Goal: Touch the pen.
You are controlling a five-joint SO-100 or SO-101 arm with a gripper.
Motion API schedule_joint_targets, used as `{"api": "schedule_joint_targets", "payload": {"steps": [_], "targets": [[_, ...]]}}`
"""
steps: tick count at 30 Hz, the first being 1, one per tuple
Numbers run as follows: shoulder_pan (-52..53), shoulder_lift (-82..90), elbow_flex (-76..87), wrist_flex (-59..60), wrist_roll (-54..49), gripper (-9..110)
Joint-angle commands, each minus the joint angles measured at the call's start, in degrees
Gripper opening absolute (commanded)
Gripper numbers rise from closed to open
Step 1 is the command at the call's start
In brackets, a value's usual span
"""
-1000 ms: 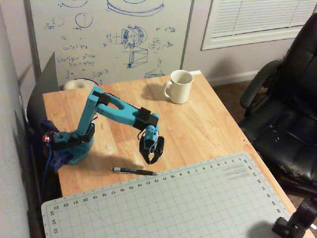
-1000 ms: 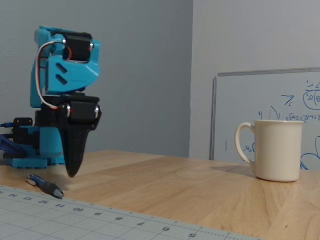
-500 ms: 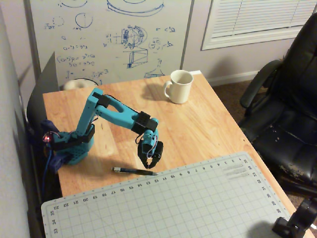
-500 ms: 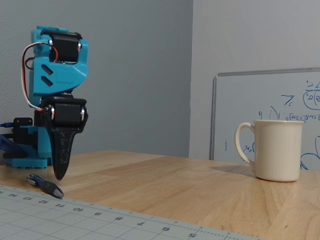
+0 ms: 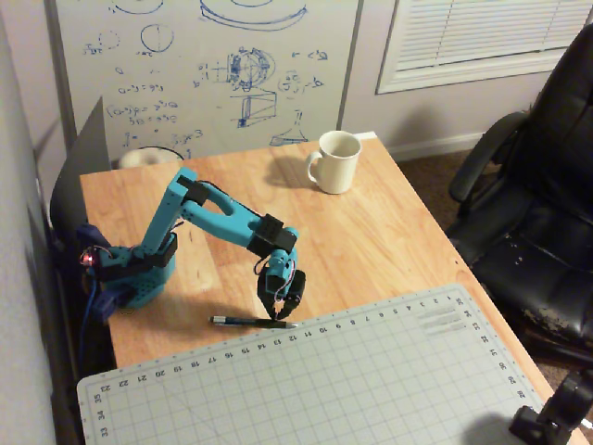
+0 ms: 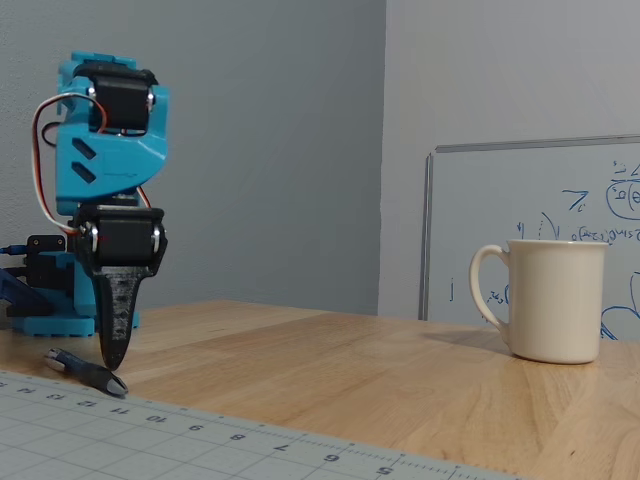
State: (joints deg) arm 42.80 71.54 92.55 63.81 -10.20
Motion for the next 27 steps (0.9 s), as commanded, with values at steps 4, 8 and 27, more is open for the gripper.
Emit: {"api": "schedule_joint_targets", "payload": {"steps": [4,8,27], "targets": [[0.97,0.53,-3.87,0.00,-0.53,1],[0.88,0.88,-3.87,0.00,-0.53,1],[0.35,2.72,-6.06,-0.62,-0.44,1]]}}
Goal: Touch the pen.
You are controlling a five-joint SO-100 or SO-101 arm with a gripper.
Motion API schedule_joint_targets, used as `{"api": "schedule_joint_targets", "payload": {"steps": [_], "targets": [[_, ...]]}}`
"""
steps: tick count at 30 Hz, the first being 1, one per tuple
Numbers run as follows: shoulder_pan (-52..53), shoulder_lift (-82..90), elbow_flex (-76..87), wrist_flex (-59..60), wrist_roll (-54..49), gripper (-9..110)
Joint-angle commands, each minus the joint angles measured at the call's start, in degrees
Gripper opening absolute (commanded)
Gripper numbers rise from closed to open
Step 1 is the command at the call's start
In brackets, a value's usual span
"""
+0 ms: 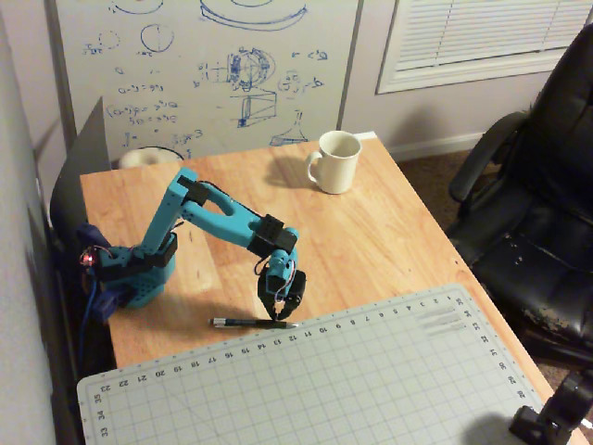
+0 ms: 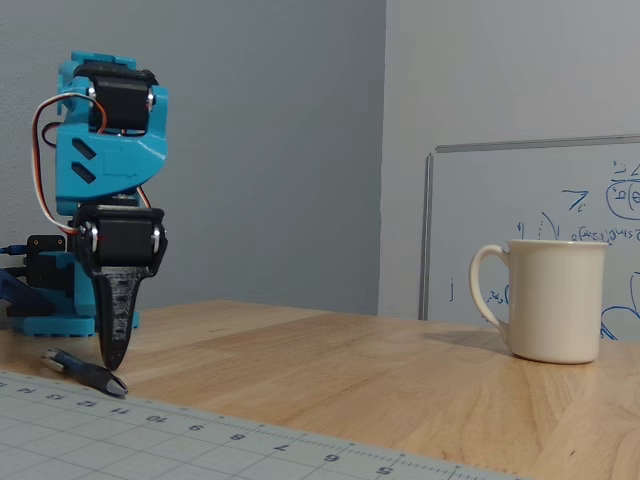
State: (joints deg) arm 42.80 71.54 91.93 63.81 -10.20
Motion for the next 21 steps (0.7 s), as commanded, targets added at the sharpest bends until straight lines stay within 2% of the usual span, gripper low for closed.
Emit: {"api": "schedule_joint_targets", "payload": {"steps": [1,21], "targets": [[0.35,2.90,-5.80,-0.62,-0.44,1],[0.97,-0.88,-5.80,-0.62,-0.44,1]]}}
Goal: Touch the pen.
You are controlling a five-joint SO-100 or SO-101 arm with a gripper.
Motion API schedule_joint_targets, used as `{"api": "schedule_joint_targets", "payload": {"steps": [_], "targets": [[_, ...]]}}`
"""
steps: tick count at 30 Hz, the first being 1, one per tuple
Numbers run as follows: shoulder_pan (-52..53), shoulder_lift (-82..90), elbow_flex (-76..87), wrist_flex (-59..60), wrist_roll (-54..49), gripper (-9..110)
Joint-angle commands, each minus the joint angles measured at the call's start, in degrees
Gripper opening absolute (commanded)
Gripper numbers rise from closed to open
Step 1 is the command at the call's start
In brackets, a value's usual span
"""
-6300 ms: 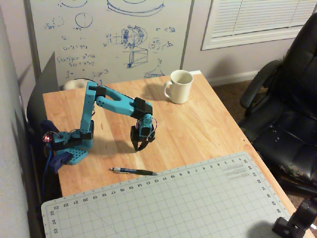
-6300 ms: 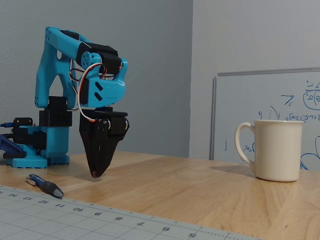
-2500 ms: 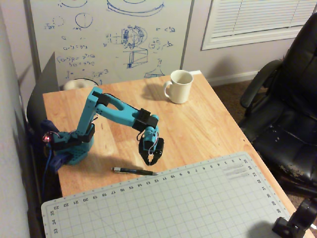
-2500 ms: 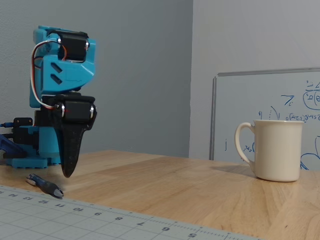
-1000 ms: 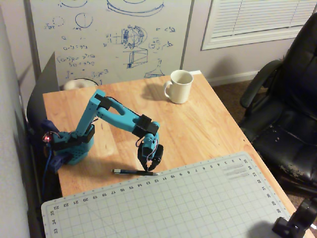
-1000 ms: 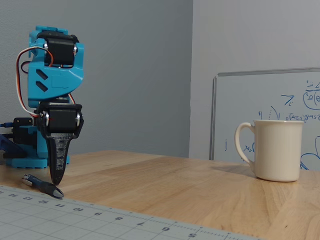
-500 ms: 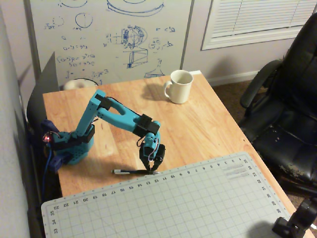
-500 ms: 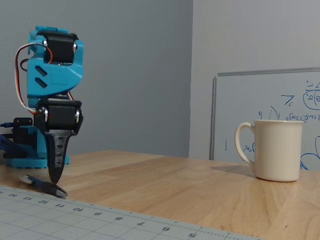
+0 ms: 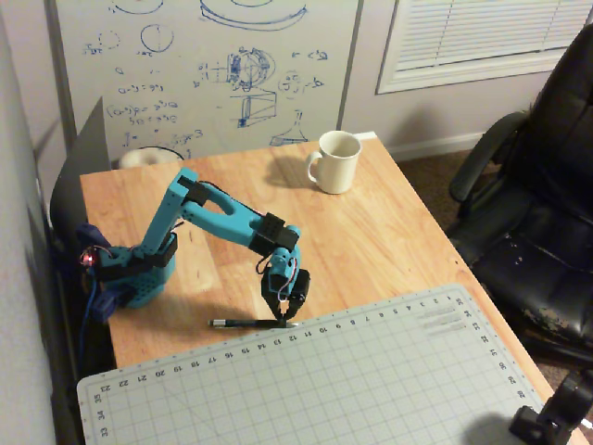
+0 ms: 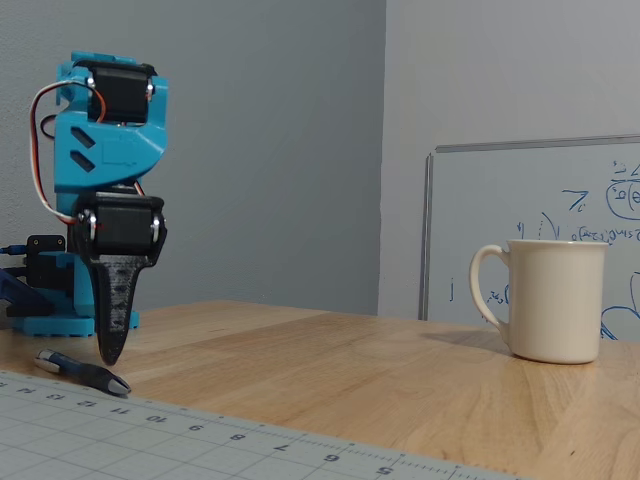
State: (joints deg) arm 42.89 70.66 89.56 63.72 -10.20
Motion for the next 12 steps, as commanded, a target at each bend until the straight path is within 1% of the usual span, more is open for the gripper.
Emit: {"api": "schedule_joint_targets", "payload": {"steps": [1,12], "targets": [[0.88,-0.79,-3.60,-0.53,-0.44,1],[0.35,-1.58,-4.48,-0.53,-0.44,1]]}}
